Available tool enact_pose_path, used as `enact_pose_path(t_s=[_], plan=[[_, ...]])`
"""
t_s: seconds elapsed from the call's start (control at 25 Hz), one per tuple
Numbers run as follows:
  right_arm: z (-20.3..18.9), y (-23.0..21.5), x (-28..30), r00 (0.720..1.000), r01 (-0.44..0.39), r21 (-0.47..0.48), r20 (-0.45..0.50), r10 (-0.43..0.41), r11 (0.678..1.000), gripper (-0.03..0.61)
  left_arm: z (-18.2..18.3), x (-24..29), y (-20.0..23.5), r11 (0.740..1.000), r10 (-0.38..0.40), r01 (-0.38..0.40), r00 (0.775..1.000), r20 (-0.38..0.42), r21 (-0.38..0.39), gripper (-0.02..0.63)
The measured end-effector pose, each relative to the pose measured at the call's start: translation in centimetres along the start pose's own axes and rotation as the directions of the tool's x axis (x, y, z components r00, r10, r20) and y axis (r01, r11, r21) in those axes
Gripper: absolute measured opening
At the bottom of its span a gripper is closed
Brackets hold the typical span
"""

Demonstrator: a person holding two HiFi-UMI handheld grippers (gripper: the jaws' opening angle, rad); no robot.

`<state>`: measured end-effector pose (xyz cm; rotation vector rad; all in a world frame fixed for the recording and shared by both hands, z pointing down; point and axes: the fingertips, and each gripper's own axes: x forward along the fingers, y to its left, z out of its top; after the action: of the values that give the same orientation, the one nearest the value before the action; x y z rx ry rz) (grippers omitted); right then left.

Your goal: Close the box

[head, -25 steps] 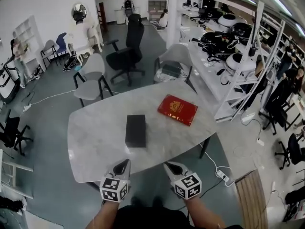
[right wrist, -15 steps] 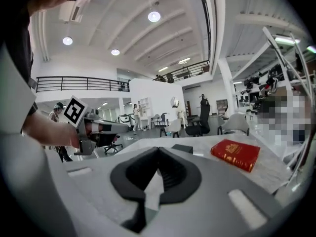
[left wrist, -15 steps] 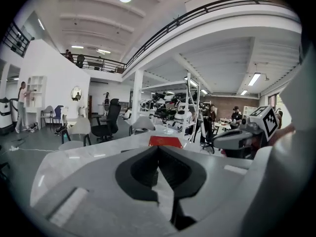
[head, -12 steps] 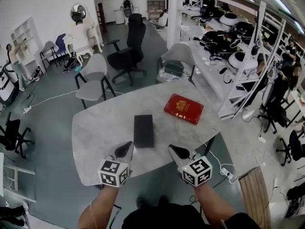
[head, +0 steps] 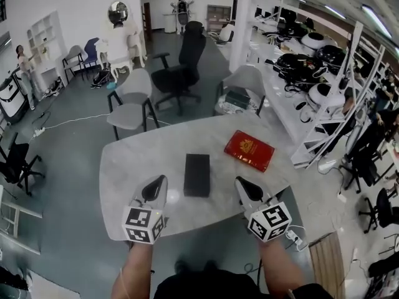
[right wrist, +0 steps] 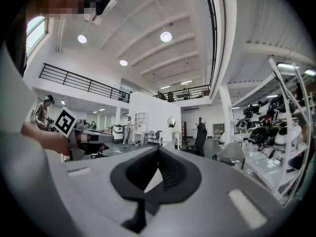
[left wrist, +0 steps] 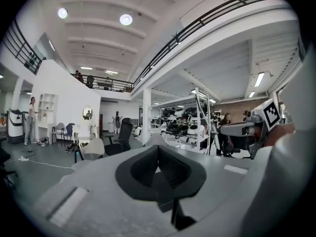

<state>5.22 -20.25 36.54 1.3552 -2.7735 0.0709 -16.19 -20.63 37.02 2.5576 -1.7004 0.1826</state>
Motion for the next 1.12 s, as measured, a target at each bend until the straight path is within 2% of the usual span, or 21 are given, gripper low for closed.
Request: enact_pose_path(t_s=[0.2,0.32,1.12], plan=[[-2.5,-0.8,-1.4,0.999,0.036,0.019,-0.038,-0.035,0.999,0.003,-3.1,-1.3,-0.4,1.0,0.011,-0.012,0.999,-0.042,-0.015,0.009],[-2.6,-0.7,-1.5,0.999,0.033,0.017,-0.034,-0.032,0.999,0.002,-4.1,-1.9,0.2,0.999,0.026,-0.029,0.998,-0.062,-0.039,0.009],[-1.7,3.4,0.9,0.999,-0.025,0.006,-0.02,0.025,1.0,0.002,-3.6,-2.5,1.7,0.997,0.002,-0.005,0.999,-0.045,-0.071,0.009]])
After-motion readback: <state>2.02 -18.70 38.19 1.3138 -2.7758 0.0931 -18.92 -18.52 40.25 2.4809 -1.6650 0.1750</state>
